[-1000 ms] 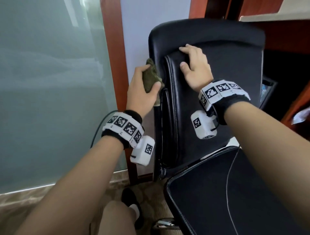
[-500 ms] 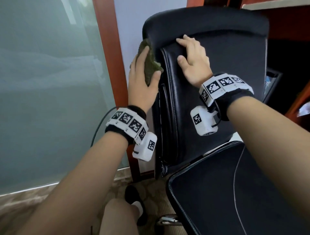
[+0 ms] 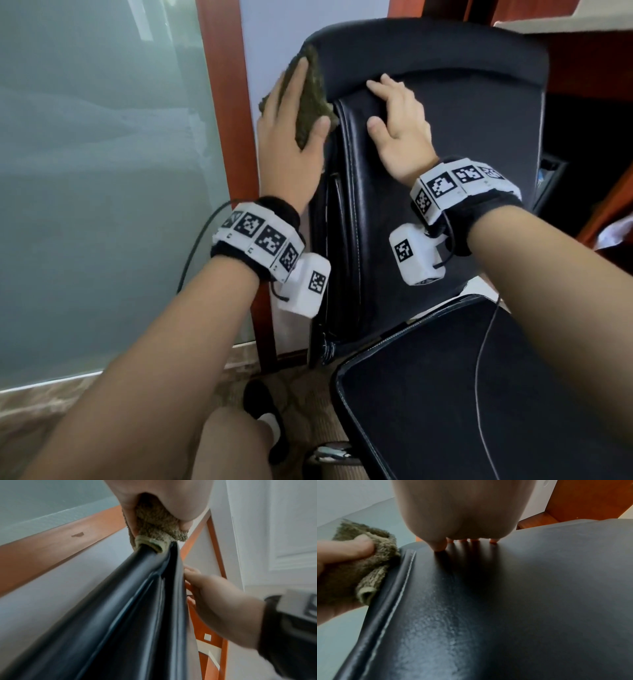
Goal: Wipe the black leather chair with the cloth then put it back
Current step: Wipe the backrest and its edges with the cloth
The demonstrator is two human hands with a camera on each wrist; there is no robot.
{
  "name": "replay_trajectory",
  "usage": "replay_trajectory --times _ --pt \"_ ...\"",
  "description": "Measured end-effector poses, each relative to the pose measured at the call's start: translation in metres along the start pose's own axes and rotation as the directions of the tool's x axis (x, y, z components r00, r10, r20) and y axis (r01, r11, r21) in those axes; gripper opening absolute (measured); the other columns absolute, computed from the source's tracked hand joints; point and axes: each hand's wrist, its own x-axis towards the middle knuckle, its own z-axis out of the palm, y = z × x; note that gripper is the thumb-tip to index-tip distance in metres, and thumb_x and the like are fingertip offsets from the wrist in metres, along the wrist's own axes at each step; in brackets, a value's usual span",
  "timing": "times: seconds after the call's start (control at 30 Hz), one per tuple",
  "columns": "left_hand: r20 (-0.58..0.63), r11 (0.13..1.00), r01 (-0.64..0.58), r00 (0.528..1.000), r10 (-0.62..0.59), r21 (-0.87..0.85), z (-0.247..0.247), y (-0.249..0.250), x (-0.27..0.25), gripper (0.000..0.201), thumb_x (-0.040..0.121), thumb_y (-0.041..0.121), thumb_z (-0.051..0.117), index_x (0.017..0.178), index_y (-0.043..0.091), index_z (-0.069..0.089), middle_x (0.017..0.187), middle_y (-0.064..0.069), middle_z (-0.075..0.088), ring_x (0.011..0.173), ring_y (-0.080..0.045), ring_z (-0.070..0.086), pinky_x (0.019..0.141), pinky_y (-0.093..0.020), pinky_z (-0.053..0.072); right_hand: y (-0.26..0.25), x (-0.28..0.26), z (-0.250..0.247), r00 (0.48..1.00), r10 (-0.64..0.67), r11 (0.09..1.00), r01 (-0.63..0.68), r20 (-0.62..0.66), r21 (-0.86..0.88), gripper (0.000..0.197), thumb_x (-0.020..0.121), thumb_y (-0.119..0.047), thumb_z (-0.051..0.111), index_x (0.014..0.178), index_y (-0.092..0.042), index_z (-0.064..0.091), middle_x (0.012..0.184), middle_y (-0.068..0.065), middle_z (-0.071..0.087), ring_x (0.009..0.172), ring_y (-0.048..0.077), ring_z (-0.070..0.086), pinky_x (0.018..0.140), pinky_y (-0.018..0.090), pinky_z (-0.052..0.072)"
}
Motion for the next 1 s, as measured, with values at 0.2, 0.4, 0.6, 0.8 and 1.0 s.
replay_trajectory --times 0.2,0.4,0.6,0.8,1.0 --pt "-0.027 0.999 0.042 0.999 -0.043 -0.024 0.005 -0.005 -0.001 0.053 0.086 0.016 0.051 0.138 0.012 0.043 0.137 -0.01 0.047 0.125 -0.02 0.045 0.108 -0.029 0.032 0.001 0.0 0.005 1.0 0.008 0.999 -0.007 -0.022 0.036 0.049 0.095 -0.015 0.039 0.142 -0.025 0.031 0.154 -0.005 0.019 0.143 0.017 0.008 0.11 0.038 0.01" --pt "-0.051 0.978 0.165 0.984 -0.172 -0.131 0.017 -0.02 -0.042 0.059 0.085 0.032 0.046 0.14 0.013 0.04 0.133 -0.008 0.053 0.121 -0.019 0.05 0.105 -0.025 0.036 0.003 0.0 0.008 0.999 0.005 1.0 -0.004 -0.04 0.029 0.049 0.094 -0.014 0.038 0.142 -0.024 0.03 0.154 -0.004 0.018 0.143 0.019 0.007 0.111 0.039 0.009" --pt "0.049 0.948 0.288 0.957 -0.284 -0.132 0.02 -0.04 -0.095 0.057 0.087 0.02 0.047 0.142 0.01 0.036 0.135 -0.009 0.051 0.122 -0.015 0.048 0.101 -0.008 0.031 0.0 0.0 0.014 0.997 0.013 0.998 -0.008 -0.08 0.054 0.049 0.093 -0.013 0.037 0.141 -0.022 0.031 0.154 -0.002 0.019 0.143 0.021 0.007 0.114 0.043 0.007" --pt "0.161 0.965 0.261 0.954 -0.252 -0.037 0.005 -0.043 -0.096 0.057 0.089 0.019 0.045 0.144 0.009 0.032 0.137 -0.01 0.046 0.122 -0.011 0.042 0.101 -0.008 0.026 0.0 0.0 0.012 0.998 0.014 1.0 -0.013 -0.056 0.028 0.05 0.093 -0.013 0.036 0.142 -0.023 0.03 0.154 -0.003 0.019 0.144 0.02 0.007 0.114 0.04 0.008" --pt "0.046 0.987 0.127 0.991 -0.123 -0.093 0.0 -0.021 -0.049 0.056 0.093 0.019 0.047 0.144 0.005 0.029 0.131 0.002 0.041 0.12 -0.004 0.037 0.097 0.002 0.02 -0.002 -0.004 0.01 0.999 0.021 0.999 -0.019 -0.037 0.038 0.05 0.094 -0.013 0.035 0.143 -0.023 0.028 0.155 -0.003 0.016 0.144 0.02 0.005 0.114 0.043 0.005"
